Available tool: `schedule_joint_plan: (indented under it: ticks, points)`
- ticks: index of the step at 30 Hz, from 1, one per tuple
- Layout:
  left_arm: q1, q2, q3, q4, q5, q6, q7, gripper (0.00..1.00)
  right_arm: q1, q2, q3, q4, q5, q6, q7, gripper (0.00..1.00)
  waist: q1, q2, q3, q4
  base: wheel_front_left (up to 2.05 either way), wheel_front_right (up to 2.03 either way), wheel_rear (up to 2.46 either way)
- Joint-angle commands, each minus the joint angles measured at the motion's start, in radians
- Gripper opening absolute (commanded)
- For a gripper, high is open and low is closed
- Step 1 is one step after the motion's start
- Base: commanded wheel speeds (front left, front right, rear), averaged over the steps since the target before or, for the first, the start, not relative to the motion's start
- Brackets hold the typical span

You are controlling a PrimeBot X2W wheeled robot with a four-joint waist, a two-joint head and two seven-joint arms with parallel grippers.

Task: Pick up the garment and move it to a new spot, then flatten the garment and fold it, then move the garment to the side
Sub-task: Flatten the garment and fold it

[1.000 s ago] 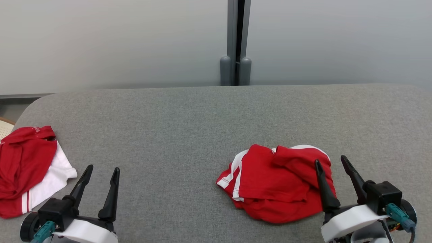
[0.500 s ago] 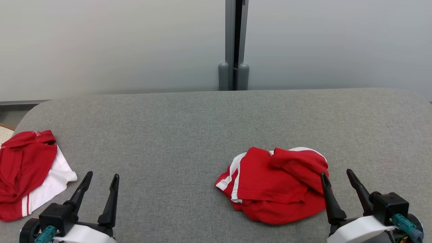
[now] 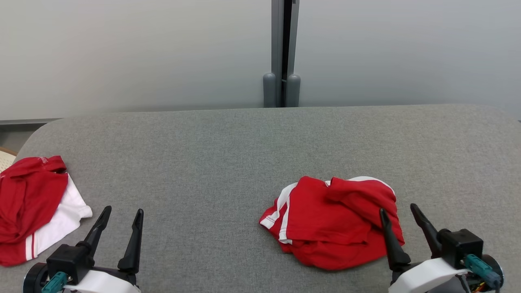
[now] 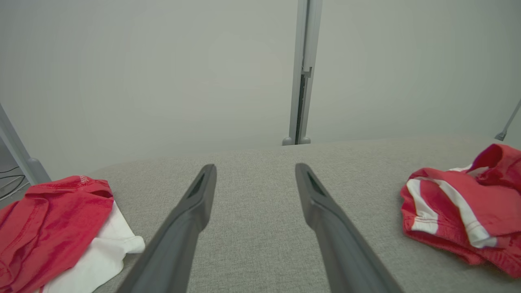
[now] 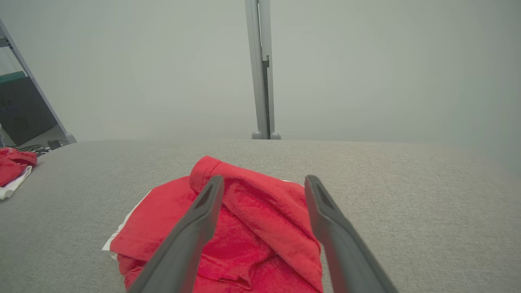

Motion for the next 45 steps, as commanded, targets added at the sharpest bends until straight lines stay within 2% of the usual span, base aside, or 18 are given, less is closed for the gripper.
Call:
schedule_joint_plan:
  ticks: [1,15,22,24,25,26,28,37,45]
  points:
    - [-0.007,0.007,0.000,-0.004,-0.008,0.005,-0.001,1.00,-0.009,-0.002,0.012,0.006,-0.005,0.000,0.012,1.00,0.0000,-0.0001,0.002,0.002,0.00,0.00,0.00]
    - [-0.057,0.006,-0.013,-0.002,-0.020,-0.005,-0.002,1.00,-0.120,-0.002,0.305,0.133,-0.059,0.000,0.213,1.00,0.0000,-0.0001,0.060,0.054,0.00,0.00,0.00]
    - [-0.079,0.006,-0.012,0.004,-0.028,-0.012,-0.007,1.00,-0.201,-0.002,0.348,0.226,-0.153,0.000,0.240,1.00,0.0000,-0.0001,0.092,0.071,0.00,0.00,0.00]
    - [-0.080,0.006,-0.012,0.005,-0.029,-0.013,-0.008,1.00,-0.207,-0.002,0.347,0.232,-0.146,0.000,0.232,1.00,0.0000,-0.0001,0.096,0.073,0.00,0.00,0.00]
    - [-0.082,0.006,-0.012,0.006,-0.030,-0.015,-0.008,1.00,-0.215,-0.002,0.345,0.243,-0.151,0.000,0.232,0.95,0.0000,-0.0001,0.100,0.075,0.00,0.00,0.00]
    - [-0.085,0.006,-0.012,0.008,-0.031,-0.016,-0.008,1.00,-0.221,-0.002,0.342,0.254,-0.158,0.000,0.235,0.48,0.0000,-0.0001,0.104,0.076,0.00,0.00,0.00]
    - [-0.093,0.006,-0.010,0.010,-0.030,-0.016,-0.009,1.00,-0.227,-0.002,0.338,0.265,-0.149,0.000,0.231,0.00,0.0000,-0.0001,0.109,0.078,0.00,0.00,0.00]
    - [-0.101,0.003,-0.002,0.015,-0.022,-0.021,-0.010,1.00,-0.248,-0.002,0.336,0.224,-0.096,0.000,0.146,0.00,0.0000,-0.0001,0.118,0.077,0.00,0.00,0.00]
    - [-0.106,-0.006,0.008,0.010,-0.015,-0.025,-0.011,1.00,-0.320,-0.001,0.465,0.131,0.026,0.000,0.051,0.00,0.0000,-0.0001,0.118,0.068,0.00,0.00,0.00]
